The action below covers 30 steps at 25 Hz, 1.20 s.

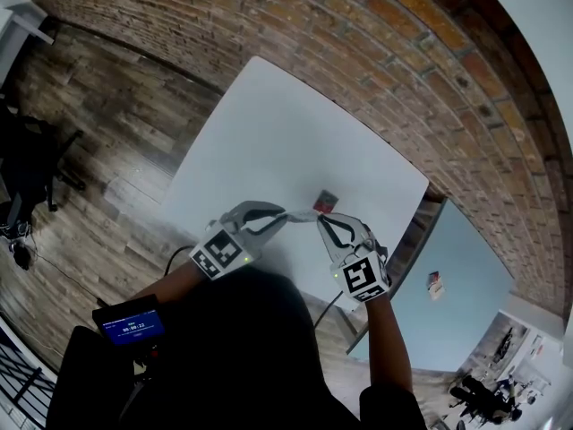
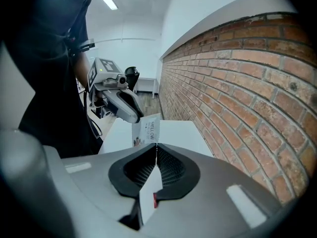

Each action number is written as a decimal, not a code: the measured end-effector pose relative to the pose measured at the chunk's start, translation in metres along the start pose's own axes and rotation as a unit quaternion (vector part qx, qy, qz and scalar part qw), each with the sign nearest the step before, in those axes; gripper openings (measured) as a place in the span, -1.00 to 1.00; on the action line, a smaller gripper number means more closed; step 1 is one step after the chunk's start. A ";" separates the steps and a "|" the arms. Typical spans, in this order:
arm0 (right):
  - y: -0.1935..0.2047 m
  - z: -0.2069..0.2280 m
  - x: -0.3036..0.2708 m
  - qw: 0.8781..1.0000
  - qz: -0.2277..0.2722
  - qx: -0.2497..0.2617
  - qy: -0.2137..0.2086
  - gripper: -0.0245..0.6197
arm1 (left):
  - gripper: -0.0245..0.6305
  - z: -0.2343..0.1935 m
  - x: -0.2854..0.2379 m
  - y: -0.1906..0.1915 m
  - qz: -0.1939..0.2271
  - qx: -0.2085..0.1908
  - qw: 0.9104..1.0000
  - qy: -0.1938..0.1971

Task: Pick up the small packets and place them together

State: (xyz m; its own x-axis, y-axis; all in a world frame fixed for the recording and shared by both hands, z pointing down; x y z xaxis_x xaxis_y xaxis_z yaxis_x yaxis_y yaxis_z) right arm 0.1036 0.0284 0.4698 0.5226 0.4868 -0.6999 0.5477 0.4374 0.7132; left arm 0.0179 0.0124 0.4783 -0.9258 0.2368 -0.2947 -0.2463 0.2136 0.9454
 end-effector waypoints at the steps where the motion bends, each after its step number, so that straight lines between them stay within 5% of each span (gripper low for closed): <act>1: -0.002 0.002 -0.001 1.000 0.000 0.003 0.002 -0.90 | -0.84 -0.001 0.000 0.001 -0.004 0.001 1.000 0.005; 13: -0.007 0.006 0.008 0.999 0.033 0.010 0.014 -0.89 | -0.92 0.021 -0.006 0.002 -0.012 0.010 0.999 0.048; 19: -0.020 0.014 0.020 0.993 0.107 -0.007 0.040 -0.77 | -0.92 0.024 -0.004 -0.009 0.022 0.028 0.998 0.046; 25: -0.015 0.023 0.034 0.980 0.169 -0.101 0.024 -0.58 | -0.92 0.020 0.001 -0.015 0.048 0.055 0.997 0.037; 30: -0.004 0.021 0.038 0.954 0.225 -0.198 -0.029 -0.48 | -0.92 0.023 0.005 -0.021 0.068 0.064 0.995 0.046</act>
State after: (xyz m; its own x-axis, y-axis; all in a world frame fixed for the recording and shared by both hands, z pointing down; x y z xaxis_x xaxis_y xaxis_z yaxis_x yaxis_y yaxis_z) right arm 0.1345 0.0293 0.4396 0.6887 0.6545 -0.3120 -0.0239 0.4506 0.8924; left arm 0.0246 0.0316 0.4540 -0.9718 0.1855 -0.1457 -0.0839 0.3056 0.9485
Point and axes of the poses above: the fingertips, and each gripper's own axes: x backward along the fingers, z to its right, y out of its underside, the point moved 2 cm from there along x, backward along the fingers, and after that the axes turned 8 degrees about -x, right-handed, at the moved point
